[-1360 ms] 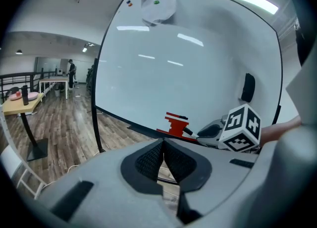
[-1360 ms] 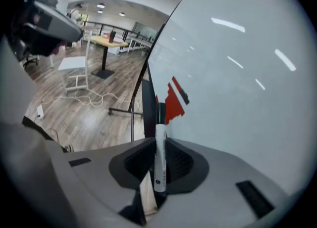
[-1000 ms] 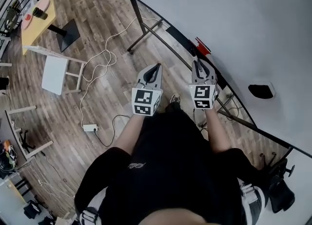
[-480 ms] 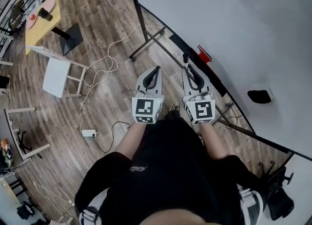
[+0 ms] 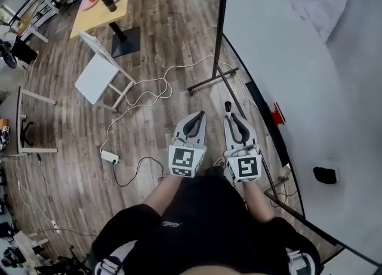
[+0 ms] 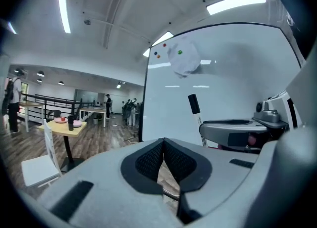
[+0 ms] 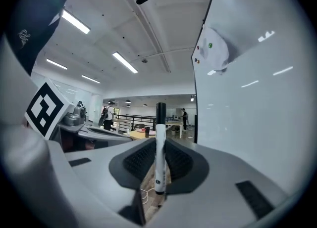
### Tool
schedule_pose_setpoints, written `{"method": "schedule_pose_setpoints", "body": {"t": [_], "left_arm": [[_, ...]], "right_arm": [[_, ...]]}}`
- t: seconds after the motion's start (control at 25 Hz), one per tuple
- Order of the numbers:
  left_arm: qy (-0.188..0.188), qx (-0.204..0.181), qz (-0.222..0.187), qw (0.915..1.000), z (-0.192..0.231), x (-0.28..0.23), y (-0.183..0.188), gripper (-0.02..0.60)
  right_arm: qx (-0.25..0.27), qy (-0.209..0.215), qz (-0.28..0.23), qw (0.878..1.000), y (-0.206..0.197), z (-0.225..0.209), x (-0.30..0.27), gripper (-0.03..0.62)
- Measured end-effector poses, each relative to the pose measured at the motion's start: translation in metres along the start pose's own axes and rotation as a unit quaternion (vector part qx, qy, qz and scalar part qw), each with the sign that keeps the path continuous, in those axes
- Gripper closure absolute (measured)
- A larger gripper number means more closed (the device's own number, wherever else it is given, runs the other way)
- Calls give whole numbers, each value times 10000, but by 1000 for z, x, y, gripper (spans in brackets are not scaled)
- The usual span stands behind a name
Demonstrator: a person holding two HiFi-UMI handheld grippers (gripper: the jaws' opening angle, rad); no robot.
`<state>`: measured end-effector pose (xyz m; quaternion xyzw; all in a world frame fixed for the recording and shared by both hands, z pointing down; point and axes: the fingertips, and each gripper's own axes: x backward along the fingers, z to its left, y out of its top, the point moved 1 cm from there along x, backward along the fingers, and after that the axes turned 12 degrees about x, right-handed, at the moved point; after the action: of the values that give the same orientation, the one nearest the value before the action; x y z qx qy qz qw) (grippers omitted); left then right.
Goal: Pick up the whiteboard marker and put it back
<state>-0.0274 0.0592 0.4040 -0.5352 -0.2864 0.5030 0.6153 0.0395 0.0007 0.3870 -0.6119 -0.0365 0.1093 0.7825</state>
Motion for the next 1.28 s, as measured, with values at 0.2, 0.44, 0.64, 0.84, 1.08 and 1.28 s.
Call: {"method": "schedule_pose_setpoints", "body": {"t": [0.2, 0.44, 0.64, 0.84, 1.08, 1.28], "left_arm": [[650, 78, -177, 9977, 53, 32, 4, 575], [1153, 214, -375, 9924, 111, 68, 14, 574], [1432, 289, -467, 9882, 164, 96, 21, 575], [1409, 260, -584, 9880, 210, 117, 34, 574], [1175, 308, -546, 9911, 240, 116, 35, 575], [831, 490, -407, 9945, 234, 88, 26, 575]], "right_arm": [[-17, 595, -241, 9979, 11, 45, -34, 539], [144, 1170, -391, 9923, 27, 102, -75, 539], [186, 1375, -478, 9892, 41, 147, -105, 539], [236, 1334, -498, 9895, 57, 185, -133, 539], [292, 1039, -321, 9936, 55, 199, -152, 539], [346, 825, -63, 9960, 42, 180, -157, 539]]}}
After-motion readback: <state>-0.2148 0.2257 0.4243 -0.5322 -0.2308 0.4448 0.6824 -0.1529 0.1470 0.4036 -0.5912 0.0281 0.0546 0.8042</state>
